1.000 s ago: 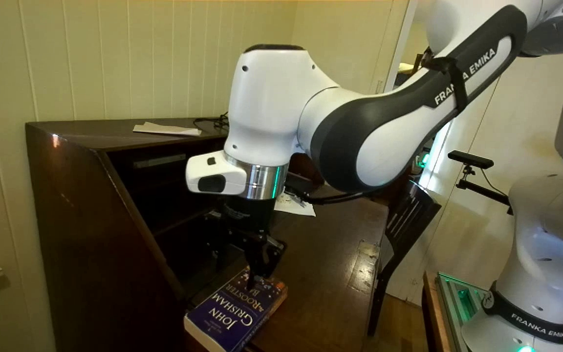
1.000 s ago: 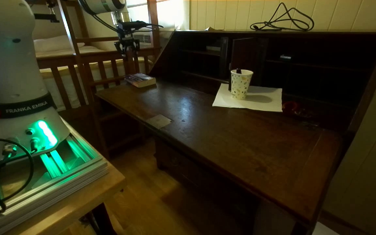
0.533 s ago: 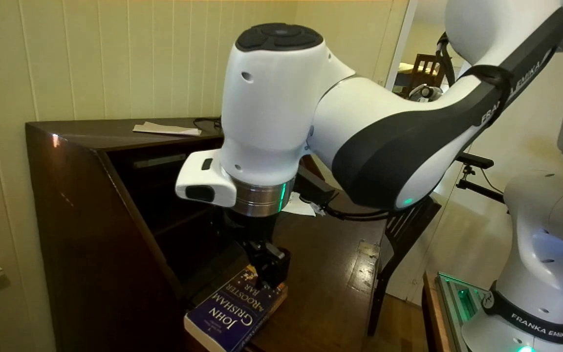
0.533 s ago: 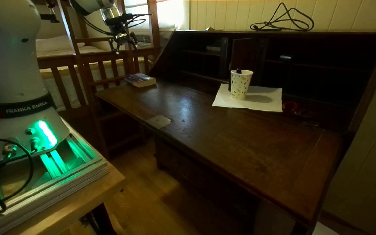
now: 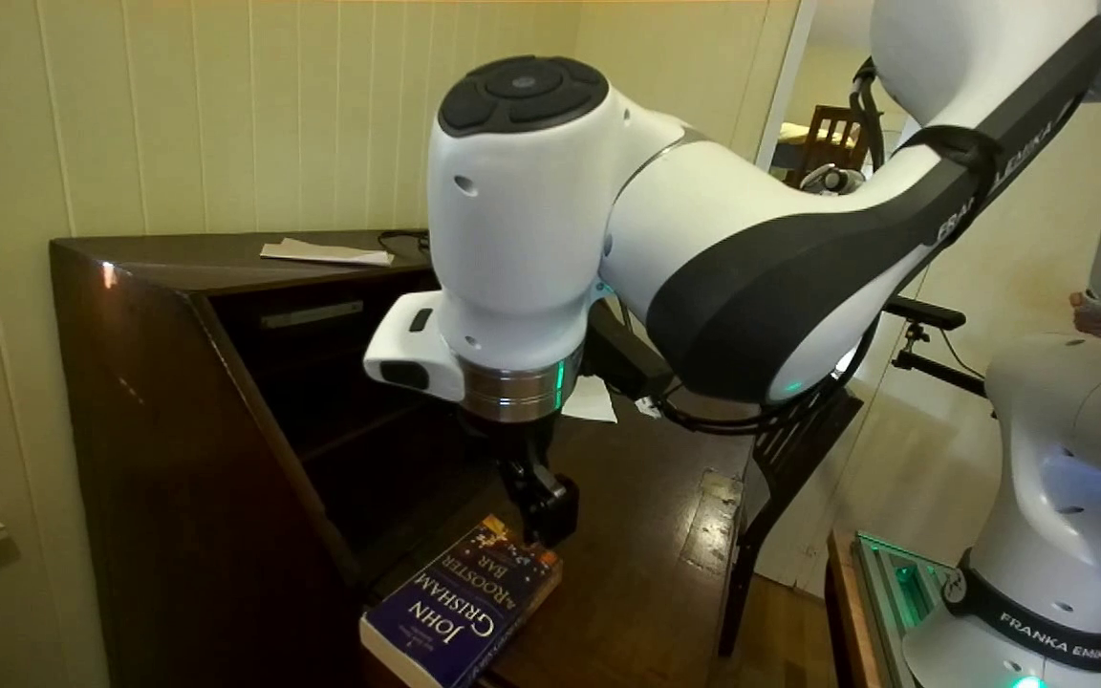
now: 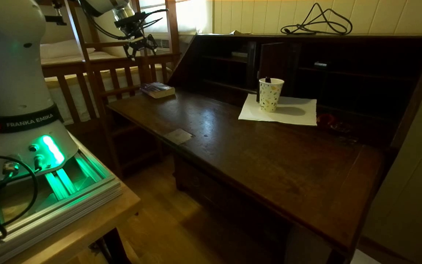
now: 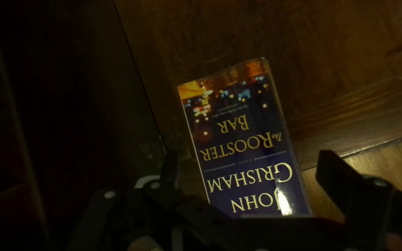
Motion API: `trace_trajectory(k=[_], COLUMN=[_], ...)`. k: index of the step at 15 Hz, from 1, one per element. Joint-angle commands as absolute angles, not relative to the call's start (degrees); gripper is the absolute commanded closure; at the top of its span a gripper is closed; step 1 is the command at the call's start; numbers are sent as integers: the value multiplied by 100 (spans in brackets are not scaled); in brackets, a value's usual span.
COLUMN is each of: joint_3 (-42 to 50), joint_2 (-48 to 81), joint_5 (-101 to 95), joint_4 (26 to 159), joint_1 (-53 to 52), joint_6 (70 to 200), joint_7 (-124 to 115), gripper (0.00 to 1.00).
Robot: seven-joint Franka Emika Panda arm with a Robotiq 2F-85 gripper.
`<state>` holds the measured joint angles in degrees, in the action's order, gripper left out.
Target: Move the blue book to the left then place it on the upper shelf of the cabinet.
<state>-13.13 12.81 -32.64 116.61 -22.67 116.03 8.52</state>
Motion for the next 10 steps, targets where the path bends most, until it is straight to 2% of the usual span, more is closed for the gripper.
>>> trace_trajectory(k=[1, 10], joint_3=[-1330, -1160], joint_2=[1577, 2966], joint_5=[-3512, -4080], joint_4=[11255, 9797], joint_1=[-2328, -3105], joint_6=[10929, 9923], joint_7=[-65, -3234], gripper=[0, 0])
